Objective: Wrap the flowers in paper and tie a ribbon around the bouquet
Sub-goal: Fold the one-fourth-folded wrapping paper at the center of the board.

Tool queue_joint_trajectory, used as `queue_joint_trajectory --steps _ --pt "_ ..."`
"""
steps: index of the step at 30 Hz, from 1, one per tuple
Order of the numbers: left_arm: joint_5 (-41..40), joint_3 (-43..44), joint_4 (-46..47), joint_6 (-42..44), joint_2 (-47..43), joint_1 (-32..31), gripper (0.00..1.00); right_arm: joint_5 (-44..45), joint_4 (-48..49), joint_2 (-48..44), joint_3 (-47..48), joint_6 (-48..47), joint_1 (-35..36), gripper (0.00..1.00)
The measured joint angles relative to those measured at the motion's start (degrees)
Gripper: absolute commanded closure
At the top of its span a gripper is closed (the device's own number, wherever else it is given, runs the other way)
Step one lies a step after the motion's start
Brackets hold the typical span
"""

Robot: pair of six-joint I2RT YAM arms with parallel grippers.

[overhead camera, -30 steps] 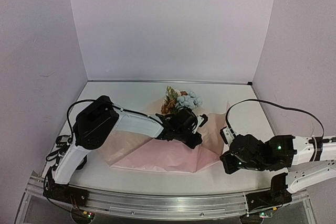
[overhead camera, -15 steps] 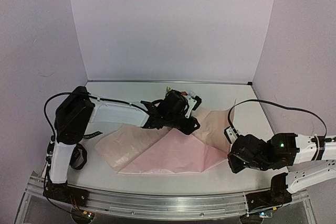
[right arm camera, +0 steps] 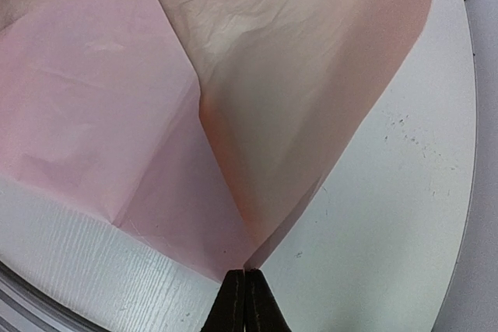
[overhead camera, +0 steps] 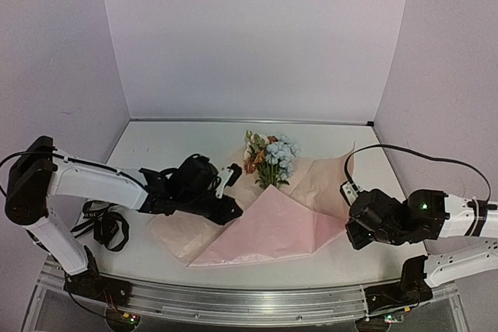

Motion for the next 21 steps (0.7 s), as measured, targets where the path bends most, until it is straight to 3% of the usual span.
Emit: queue_joint_trajectory --steps 6,15,21 --pt "1.92 -11.48 -0.29 -4.88 -3.63 -0.04 1.0 -1.6 -0.56 2.03 2.33 -1.28 -0.04 1.0" --pt "2.25 -10.75 1.32 -5.74 2.81 -0.37 1.0 -7.41 0.11 7.88 7.16 -1.74 -0.1 1.0" --pt "2.22 -10.28 1.88 -5.72 4.1 -0.39 1.0 -14.97 5.59 16.16 11.46 -0.27 -0.14 1.0"
